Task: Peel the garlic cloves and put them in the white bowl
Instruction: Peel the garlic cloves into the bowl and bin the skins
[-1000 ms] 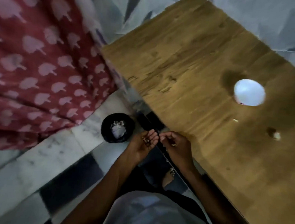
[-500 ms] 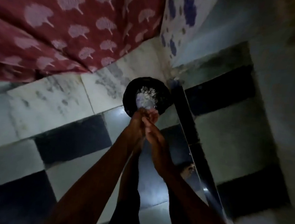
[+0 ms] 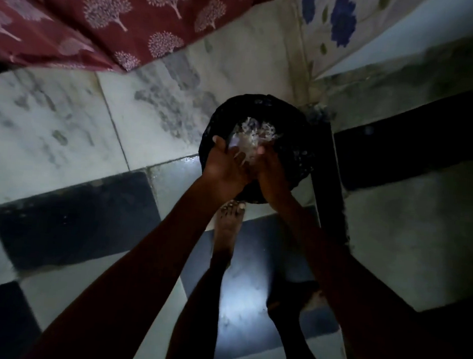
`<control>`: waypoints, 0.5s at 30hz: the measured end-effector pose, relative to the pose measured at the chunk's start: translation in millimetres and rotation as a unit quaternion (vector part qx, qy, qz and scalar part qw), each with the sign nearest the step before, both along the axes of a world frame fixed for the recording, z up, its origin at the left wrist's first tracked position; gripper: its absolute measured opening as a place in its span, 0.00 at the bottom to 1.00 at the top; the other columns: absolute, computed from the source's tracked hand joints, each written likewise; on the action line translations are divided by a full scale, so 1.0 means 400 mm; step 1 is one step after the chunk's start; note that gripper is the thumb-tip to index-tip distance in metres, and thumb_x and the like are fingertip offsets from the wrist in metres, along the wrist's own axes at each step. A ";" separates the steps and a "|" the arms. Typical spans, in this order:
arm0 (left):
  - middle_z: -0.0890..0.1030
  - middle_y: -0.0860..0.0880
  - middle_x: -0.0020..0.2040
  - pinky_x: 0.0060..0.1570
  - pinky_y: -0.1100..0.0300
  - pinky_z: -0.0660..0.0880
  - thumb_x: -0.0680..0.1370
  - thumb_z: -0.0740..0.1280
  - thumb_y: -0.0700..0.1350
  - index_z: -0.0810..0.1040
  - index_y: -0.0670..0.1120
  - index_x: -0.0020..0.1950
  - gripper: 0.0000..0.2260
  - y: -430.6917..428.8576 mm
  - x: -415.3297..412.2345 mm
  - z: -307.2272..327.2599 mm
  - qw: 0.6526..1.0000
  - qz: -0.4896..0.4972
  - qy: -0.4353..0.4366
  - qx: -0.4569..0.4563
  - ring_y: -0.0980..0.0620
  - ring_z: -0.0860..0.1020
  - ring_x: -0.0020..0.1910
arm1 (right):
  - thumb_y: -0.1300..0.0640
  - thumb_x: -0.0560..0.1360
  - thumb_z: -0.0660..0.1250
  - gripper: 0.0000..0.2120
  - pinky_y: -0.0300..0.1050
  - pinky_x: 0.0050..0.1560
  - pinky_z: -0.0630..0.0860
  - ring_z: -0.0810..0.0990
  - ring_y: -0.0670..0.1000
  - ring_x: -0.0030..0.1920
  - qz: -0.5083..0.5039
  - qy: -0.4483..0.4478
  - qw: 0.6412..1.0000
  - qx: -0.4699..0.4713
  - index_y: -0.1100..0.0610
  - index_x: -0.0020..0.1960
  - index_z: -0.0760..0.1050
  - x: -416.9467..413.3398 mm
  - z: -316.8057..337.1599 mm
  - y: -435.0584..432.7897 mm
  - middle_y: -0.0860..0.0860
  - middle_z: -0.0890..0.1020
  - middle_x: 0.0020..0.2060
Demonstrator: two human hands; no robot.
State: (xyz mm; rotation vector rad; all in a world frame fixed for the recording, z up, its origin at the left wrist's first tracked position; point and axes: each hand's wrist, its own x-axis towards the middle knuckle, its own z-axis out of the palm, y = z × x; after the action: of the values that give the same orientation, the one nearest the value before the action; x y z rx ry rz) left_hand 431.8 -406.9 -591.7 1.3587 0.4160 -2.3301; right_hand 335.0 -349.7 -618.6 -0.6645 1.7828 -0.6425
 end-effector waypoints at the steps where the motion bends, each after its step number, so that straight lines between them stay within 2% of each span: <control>1: 0.77 0.44 0.50 0.47 0.54 0.77 0.80 0.46 0.67 0.75 0.46 0.57 0.30 -0.004 0.003 0.019 1.000 -0.019 -0.021 -0.001 0.46 0.77 0.46 | 0.52 0.83 0.54 0.20 0.51 0.74 0.63 0.70 0.53 0.70 -0.013 -0.003 1.000 -0.004 0.59 0.71 0.71 0.009 0.043 -0.003 0.53 0.73 0.68; 2: 0.78 0.42 0.58 0.54 0.51 0.77 0.81 0.45 0.67 0.75 0.45 0.63 0.32 -0.009 0.002 0.050 0.999 -0.031 -0.033 -0.006 0.43 0.78 0.54 | 0.51 0.83 0.54 0.20 0.48 0.74 0.63 0.70 0.52 0.70 -0.012 -0.031 0.999 -0.003 0.59 0.71 0.70 0.022 0.118 -0.011 0.52 0.73 0.68; 3: 0.75 0.42 0.68 0.62 0.49 0.73 0.81 0.46 0.66 0.71 0.44 0.70 0.33 -0.012 0.001 0.090 0.998 -0.042 -0.051 -0.011 0.42 0.75 0.64 | 0.52 0.84 0.54 0.21 0.44 0.74 0.61 0.68 0.51 0.71 0.010 -0.065 0.998 0.010 0.61 0.73 0.68 0.030 0.155 -0.012 0.53 0.72 0.69; 4: 0.69 0.44 0.73 0.69 0.49 0.67 0.81 0.47 0.66 0.65 0.44 0.76 0.33 -0.012 -0.004 0.146 0.998 -0.050 -0.044 -0.018 0.42 0.69 0.71 | 0.54 0.85 0.54 0.21 0.38 0.72 0.60 0.67 0.49 0.70 0.031 -0.090 0.995 0.030 0.63 0.74 0.65 0.024 0.201 -0.011 0.53 0.70 0.69; 5: 0.67 0.45 0.74 0.71 0.49 0.64 0.80 0.48 0.66 0.62 0.43 0.77 0.34 -0.004 -0.011 0.195 0.998 -0.052 -0.026 -0.017 0.42 0.66 0.74 | 0.55 0.85 0.54 0.21 0.33 0.69 0.61 0.67 0.49 0.69 0.029 -0.105 0.992 0.057 0.65 0.75 0.63 0.016 0.245 -0.011 0.52 0.69 0.68; 6: 0.68 0.45 0.73 0.71 0.48 0.65 0.79 0.49 0.67 0.63 0.43 0.77 0.36 0.012 -0.016 0.237 0.999 -0.051 0.001 -0.012 0.42 0.66 0.73 | 0.54 0.85 0.55 0.22 0.35 0.67 0.65 0.68 0.51 0.68 0.011 -0.120 0.990 0.073 0.65 0.74 0.63 0.008 0.278 -0.003 0.53 0.70 0.68; 8: 0.75 0.43 0.67 0.64 0.50 0.70 0.78 0.48 0.69 0.68 0.41 0.73 0.37 0.050 -0.006 0.346 0.997 -0.072 0.026 -0.013 0.43 0.73 0.67 | 0.49 0.84 0.55 0.23 0.46 0.66 0.70 0.73 0.59 0.67 -0.053 -0.114 0.988 0.093 0.63 0.72 0.67 -0.014 0.360 0.024 0.60 0.73 0.69; 9: 0.78 0.43 0.63 0.61 0.51 0.71 0.79 0.48 0.68 0.69 0.41 0.72 0.36 0.066 0.004 0.409 0.996 -0.085 0.020 -0.013 0.45 0.76 0.63 | 0.44 0.83 0.54 0.23 0.46 0.64 0.72 0.76 0.57 0.64 -0.080 -0.101 0.987 0.091 0.59 0.70 0.70 -0.017 0.416 0.037 0.59 0.75 0.67; 10: 0.79 0.44 0.61 0.61 0.52 0.71 0.79 0.48 0.67 0.70 0.41 0.71 0.35 0.084 0.018 0.472 0.995 -0.094 0.005 -0.016 0.46 0.77 0.60 | 0.42 0.83 0.54 0.23 0.41 0.59 0.74 0.78 0.54 0.60 -0.103 -0.084 0.988 0.084 0.56 0.68 0.72 -0.013 0.474 0.054 0.55 0.77 0.64; 11: 0.79 0.44 0.62 0.61 0.52 0.70 0.80 0.49 0.66 0.70 0.40 0.71 0.34 0.100 0.030 0.536 0.994 -0.104 -0.008 -0.020 0.46 0.77 0.60 | 0.43 0.83 0.54 0.20 0.36 0.57 0.74 0.77 0.50 0.59 -0.121 -0.087 0.986 0.074 0.53 0.67 0.72 -0.005 0.532 0.076 0.51 0.77 0.62; 12: 0.78 0.43 0.64 0.62 0.52 0.69 0.81 0.49 0.65 0.70 0.40 0.71 0.33 0.111 0.038 0.616 0.993 -0.118 -0.018 -0.024 0.46 0.76 0.62 | 0.47 0.84 0.54 0.18 0.35 0.59 0.72 0.76 0.49 0.62 -0.132 -0.086 0.985 0.065 0.53 0.68 0.71 0.000 0.627 0.096 0.50 0.75 0.62; 14: 0.75 0.43 0.68 0.63 0.53 0.69 0.82 0.50 0.62 0.71 0.41 0.71 0.30 0.125 0.044 0.789 0.989 -0.141 -0.033 -0.037 0.45 0.72 0.68 | 0.50 0.84 0.53 0.15 0.39 0.67 0.67 0.72 0.48 0.68 -0.153 -0.078 0.985 0.026 0.51 0.68 0.70 0.001 0.822 0.145 0.50 0.74 0.66; 15: 0.76 0.43 0.67 0.64 0.53 0.70 0.82 0.51 0.60 0.73 0.42 0.69 0.27 0.131 0.042 0.877 0.987 -0.151 -0.035 -0.049 0.44 0.70 0.70 | 0.46 0.84 0.54 0.15 0.39 0.68 0.67 0.72 0.46 0.68 -0.164 -0.081 0.983 0.005 0.48 0.66 0.70 -0.001 0.923 0.169 0.49 0.74 0.67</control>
State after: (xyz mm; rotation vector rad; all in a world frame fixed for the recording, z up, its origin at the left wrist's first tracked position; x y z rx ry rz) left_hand 448.7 -354.6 -240.9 1.5398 0.0757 -2.4930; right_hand 334.5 -282.2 -249.6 -0.3007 1.7546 -0.8829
